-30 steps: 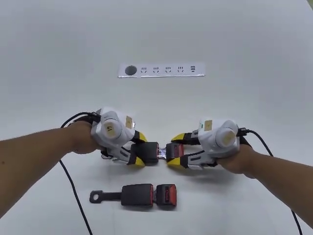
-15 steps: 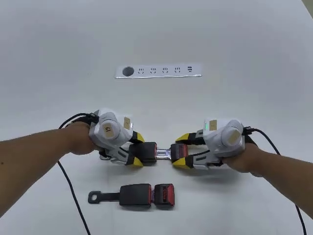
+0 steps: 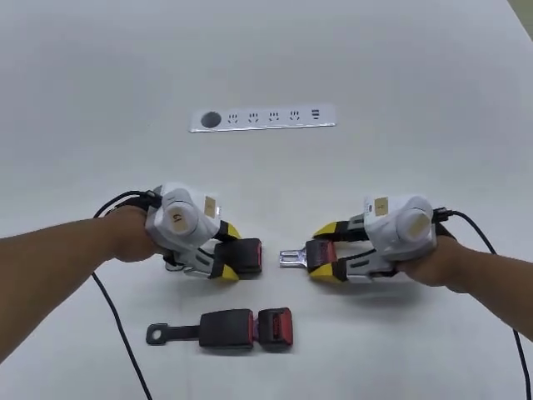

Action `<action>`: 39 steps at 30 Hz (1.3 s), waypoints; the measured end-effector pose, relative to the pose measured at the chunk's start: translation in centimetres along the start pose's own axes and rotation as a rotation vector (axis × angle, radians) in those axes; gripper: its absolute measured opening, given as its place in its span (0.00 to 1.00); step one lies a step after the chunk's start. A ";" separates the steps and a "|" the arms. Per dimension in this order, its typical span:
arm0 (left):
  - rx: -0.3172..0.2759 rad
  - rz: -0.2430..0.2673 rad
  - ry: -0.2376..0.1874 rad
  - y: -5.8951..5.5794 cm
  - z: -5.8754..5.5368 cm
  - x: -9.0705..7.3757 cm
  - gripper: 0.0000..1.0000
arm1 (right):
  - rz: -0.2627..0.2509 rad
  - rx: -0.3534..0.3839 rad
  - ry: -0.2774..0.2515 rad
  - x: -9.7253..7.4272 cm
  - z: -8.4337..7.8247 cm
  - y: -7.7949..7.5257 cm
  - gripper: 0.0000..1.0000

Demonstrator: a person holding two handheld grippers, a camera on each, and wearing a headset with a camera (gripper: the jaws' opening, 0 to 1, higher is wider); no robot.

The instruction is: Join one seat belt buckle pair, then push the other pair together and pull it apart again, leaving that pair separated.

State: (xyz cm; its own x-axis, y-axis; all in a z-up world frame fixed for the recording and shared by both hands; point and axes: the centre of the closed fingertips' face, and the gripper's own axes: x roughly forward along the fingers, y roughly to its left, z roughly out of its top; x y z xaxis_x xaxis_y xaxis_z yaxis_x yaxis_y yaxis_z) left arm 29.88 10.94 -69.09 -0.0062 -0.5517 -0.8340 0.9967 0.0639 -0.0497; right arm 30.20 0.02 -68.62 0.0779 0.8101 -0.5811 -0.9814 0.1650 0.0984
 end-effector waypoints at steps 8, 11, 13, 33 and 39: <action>0.002 0.000 0.004 -0.1 0.2 0.0 0.35 | -0.008 0.006 0.009 -1.3 -0.9 -0.2 0.36; 0.001 0.001 0.006 -0.1 0.2 -0.1 0.35 | -0.011 0.006 0.013 -1.8 -1.3 -0.4 0.36; 0.001 0.000 0.008 -0.2 0.2 -0.1 0.35 | -0.012 0.006 0.016 -2.0 -1.3 -0.3 0.36; 0.001 0.001 0.017 -0.2 0.2 -0.1 0.35 | -0.024 0.016 0.039 -4.7 -3.2 -0.6 0.36; -0.003 0.002 0.018 0.0 0.0 -0.1 0.35 | -0.030 0.019 0.043 -5.0 -3.6 -0.7 0.36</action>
State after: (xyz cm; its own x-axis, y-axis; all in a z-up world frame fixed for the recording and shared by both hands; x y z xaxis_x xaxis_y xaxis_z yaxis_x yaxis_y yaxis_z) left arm 29.87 10.96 -69.02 -0.0052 -0.5361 -0.8442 0.9965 0.0674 -0.0490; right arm 29.89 -6.18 -68.73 0.0993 0.7799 -0.6179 -0.9752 0.1996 0.0952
